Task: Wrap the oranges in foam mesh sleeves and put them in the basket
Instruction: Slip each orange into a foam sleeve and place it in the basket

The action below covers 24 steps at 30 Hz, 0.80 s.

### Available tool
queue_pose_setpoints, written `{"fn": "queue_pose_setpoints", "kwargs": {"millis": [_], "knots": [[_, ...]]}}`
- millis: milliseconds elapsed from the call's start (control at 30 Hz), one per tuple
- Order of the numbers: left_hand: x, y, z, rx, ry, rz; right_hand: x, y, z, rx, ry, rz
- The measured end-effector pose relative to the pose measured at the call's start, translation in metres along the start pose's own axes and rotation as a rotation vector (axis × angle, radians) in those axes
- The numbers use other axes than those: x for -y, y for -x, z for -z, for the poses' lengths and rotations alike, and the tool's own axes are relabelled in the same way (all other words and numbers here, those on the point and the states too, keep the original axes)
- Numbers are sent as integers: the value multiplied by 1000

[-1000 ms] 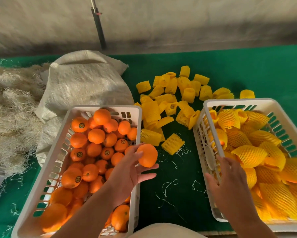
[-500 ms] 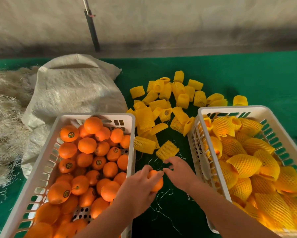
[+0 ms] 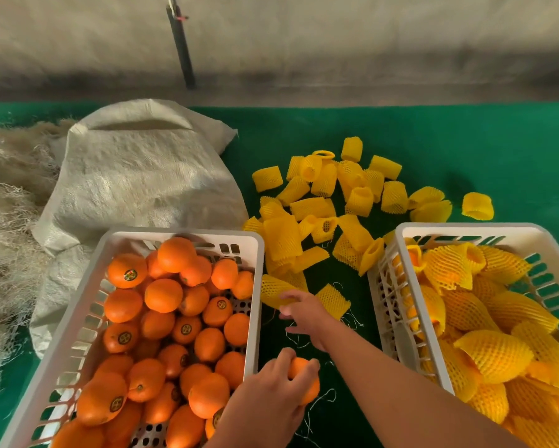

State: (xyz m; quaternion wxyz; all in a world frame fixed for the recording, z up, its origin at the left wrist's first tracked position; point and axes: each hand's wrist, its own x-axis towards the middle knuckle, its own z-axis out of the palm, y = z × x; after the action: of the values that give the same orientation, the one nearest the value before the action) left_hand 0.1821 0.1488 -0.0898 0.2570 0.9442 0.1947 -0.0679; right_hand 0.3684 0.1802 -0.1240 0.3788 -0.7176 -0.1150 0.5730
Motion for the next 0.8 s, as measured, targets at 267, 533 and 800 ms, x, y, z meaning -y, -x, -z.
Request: {"fn": "queue_pose_setpoints", "kwargs": {"millis": [267, 533, 800], "knots": [[2, -7, 2, 73, -17, -19, 2, -3, -10, -180, -40, 193], [3, -3, -3, 37, -26, 29, -33, 64, 55, -507, 59, 329], [-10, 8, 0, -66, -75, 74, -77, 126, 100, -435, 110, 258]]}}
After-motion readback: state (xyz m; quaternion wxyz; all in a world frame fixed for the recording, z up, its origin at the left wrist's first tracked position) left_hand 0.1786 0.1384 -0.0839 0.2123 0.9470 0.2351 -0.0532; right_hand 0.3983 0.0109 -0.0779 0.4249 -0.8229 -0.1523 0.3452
